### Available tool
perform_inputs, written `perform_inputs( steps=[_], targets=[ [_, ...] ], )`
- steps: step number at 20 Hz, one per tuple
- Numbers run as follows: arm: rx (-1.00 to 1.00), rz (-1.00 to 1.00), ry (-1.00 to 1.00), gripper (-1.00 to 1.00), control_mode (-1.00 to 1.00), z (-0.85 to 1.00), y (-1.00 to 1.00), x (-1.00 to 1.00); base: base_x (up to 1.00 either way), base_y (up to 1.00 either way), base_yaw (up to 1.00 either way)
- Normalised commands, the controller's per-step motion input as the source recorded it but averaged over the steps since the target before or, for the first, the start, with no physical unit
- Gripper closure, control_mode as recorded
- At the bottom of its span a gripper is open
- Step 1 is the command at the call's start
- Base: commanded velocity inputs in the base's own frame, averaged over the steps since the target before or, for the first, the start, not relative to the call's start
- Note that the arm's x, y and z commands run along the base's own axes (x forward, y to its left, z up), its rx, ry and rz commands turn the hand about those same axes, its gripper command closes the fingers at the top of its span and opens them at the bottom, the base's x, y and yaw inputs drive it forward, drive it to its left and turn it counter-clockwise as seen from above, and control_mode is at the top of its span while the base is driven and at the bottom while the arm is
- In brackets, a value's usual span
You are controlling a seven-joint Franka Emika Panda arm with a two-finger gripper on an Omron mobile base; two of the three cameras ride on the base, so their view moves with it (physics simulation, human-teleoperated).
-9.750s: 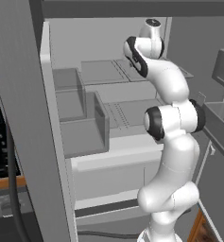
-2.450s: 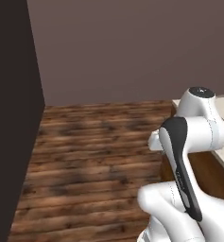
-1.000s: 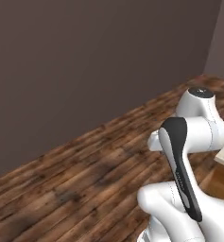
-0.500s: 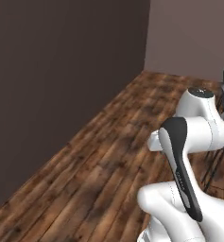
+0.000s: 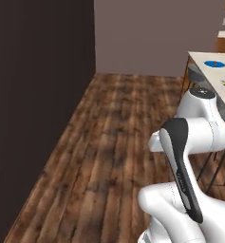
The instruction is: Pick up the banana and kiwi from the fridge and place one fruit on each plate on the dining counter.
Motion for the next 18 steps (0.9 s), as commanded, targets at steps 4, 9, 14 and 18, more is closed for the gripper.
perform_inputs(
  steps=[4,9,14,18],
  targets=[
    [0.0,0.0,0.0,1.0,1.0,0.0,0.0,0.0,1.0,0.68,-0.54],
    [0.0,0.0,0.0,1.0,1.0,0.0,0.0,0.0,1.0,0.68,-0.5],
    [0.0,0.0,0.0,1.0,1.0,0.0,0.0,0.0,1.0,0.31,-0.28],
    [0.0,0.0,0.0,1.0,1.0,0.0,0.0,0.0,1.0,0.08,-0.19]
  ],
)
